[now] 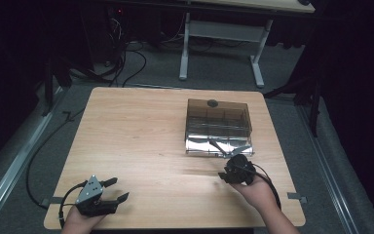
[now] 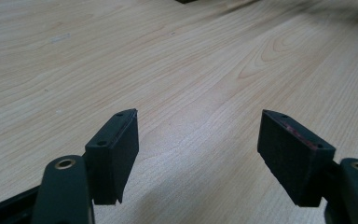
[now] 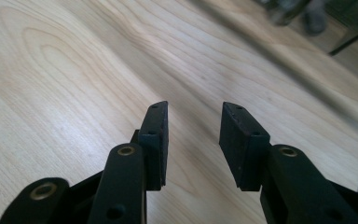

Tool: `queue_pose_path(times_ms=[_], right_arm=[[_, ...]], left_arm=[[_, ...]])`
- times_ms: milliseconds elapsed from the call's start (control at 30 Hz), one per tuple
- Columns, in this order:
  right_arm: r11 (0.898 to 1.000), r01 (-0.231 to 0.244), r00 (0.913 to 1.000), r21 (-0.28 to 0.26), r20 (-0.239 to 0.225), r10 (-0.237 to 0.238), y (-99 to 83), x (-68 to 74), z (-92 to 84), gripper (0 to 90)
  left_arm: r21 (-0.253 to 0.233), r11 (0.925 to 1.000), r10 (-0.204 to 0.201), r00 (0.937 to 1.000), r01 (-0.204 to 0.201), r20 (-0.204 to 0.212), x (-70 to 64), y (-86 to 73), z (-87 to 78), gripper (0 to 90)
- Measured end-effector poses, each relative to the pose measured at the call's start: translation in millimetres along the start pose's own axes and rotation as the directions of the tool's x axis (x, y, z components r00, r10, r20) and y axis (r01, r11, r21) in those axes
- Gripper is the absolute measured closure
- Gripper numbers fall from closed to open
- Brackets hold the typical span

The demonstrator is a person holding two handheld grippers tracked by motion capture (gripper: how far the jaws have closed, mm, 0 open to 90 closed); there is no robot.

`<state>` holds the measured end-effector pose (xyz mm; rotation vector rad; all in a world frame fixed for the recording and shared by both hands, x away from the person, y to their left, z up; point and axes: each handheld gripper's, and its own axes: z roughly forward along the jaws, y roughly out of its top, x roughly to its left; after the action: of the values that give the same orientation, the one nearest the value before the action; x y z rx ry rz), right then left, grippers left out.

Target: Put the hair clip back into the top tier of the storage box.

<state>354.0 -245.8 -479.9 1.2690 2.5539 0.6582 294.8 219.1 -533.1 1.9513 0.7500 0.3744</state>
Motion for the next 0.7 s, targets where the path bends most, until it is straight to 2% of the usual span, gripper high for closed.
queue_pose_path(times_ms=[133,267,333,467,533,600,700], right_arm=[[0.992,-0.015,0.9999,-0.123,-0.009,0.014,-19.0,6.7,3.7,61.1],[0.974,-0.027,0.9993,-0.226,0.021,0.032,-38.9,11.5,7.8,59.4],[0.962,-0.049,0.9982,-0.268,0.019,0.056,-48.3,12.7,10.4,58.3],[0.932,-0.086,0.9952,-0.353,0.013,0.097,-65.7,15.6,16.7,57.5],[0.914,-0.079,0.9952,-0.398,0.022,0.095,-72.3,17.6,15.5,55.9],[0.888,-0.065,0.9955,-0.455,0.032,0.089,-76.4,19.7,8.7,55.9],[0.889,-0.090,0.9942,-0.449,0.013,0.107,-78.6,17.0,9.3,54.9]], left_arm=[[-0.001,1.0000,-0.003,1.0000,0.003,-0.005,0.3,0.0,-0.1,29.6],[0.000,1.0000,-0.008,1.0000,0.008,-0.006,0.8,0.1,-0.4,29.6],[-0.004,0.9999,-0.013,0.9999,0.013,-0.010,0.8,0.0,-0.4,29.6],[-0.008,0.9998,-0.019,0.9997,0.018,-0.019,1.1,-0.1,-0.5,29.6],[-0.009,0.9998,-0.020,0.9996,0.019,-0.022,1.1,0.0,-0.4,29.6],[-0.009,0.9997,-0.023,0.9995,0.023,-0.024,1.2,0.0,-0.3,29.6],[-0.007,0.9997,-0.022,0.9995,0.022,-0.024,1.2,0.0,-0.2,29.6]])
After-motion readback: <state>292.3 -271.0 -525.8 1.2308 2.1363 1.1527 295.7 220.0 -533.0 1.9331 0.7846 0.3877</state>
